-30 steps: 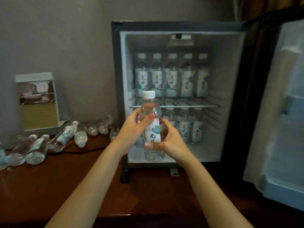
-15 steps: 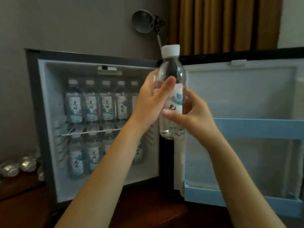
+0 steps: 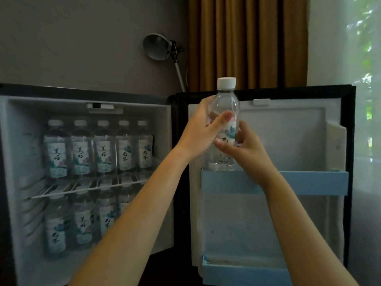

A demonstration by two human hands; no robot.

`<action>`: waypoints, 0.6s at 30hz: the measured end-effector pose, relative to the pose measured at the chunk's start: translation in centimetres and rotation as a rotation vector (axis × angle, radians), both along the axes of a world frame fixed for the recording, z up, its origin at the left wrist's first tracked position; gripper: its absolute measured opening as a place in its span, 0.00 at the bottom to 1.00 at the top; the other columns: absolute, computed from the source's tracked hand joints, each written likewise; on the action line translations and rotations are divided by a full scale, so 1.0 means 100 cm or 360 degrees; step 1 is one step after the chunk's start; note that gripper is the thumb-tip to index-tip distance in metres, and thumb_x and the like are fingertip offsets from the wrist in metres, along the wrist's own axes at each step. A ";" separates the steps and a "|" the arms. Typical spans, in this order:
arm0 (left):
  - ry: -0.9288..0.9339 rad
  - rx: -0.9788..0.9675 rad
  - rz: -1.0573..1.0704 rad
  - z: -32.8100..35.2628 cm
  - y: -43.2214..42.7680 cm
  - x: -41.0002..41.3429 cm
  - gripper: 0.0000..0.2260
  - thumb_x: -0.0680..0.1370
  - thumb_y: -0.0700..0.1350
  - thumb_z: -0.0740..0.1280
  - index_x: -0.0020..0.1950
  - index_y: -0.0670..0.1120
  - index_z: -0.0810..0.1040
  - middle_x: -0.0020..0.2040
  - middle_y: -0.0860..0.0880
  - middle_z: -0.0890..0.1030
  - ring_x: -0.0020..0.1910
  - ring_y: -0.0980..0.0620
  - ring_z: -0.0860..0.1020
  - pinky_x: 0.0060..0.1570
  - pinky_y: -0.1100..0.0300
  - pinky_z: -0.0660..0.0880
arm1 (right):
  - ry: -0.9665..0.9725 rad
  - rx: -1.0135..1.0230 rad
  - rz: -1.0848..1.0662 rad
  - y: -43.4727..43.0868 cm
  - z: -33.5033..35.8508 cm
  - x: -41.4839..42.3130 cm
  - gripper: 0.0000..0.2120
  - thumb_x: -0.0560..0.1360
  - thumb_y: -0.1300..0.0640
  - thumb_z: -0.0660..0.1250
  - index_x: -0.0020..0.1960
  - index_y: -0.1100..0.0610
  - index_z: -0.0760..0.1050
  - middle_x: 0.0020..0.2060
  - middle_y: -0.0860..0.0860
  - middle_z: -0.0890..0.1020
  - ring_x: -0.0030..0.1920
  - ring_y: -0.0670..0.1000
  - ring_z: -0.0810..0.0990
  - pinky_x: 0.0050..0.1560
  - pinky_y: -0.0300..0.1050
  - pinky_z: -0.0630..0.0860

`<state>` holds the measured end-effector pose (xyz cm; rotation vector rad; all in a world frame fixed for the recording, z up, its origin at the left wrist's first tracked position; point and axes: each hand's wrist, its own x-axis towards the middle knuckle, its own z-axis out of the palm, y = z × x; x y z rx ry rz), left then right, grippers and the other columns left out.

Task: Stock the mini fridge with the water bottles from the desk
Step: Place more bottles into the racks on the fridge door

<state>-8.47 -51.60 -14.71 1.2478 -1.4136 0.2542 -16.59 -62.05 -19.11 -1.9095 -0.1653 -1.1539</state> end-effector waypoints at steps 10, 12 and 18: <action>-0.0116 0.0067 0.0529 -0.012 -0.025 0.021 0.26 0.75 0.59 0.64 0.68 0.47 0.67 0.62 0.47 0.76 0.59 0.50 0.75 0.58 0.49 0.75 | 0.0325 -0.0044 0.0069 -0.024 0.002 0.005 0.24 0.70 0.53 0.71 0.62 0.52 0.64 0.50 0.53 0.81 0.48 0.48 0.83 0.47 0.42 0.81; -0.0251 0.0021 0.0803 -0.015 -0.029 0.025 0.26 0.75 0.60 0.63 0.66 0.46 0.70 0.61 0.47 0.76 0.60 0.50 0.72 0.62 0.50 0.70 | 0.0365 -0.0073 0.0081 -0.026 0.003 0.005 0.22 0.71 0.54 0.70 0.59 0.49 0.63 0.50 0.52 0.81 0.47 0.49 0.83 0.45 0.41 0.81; -0.0423 0.0026 0.1069 -0.024 -0.029 0.026 0.26 0.75 0.61 0.63 0.68 0.47 0.70 0.61 0.49 0.75 0.63 0.50 0.67 0.62 0.56 0.62 | 0.0328 -0.0144 -0.0057 -0.029 0.005 0.007 0.23 0.72 0.53 0.70 0.61 0.51 0.61 0.48 0.45 0.76 0.48 0.46 0.78 0.49 0.41 0.78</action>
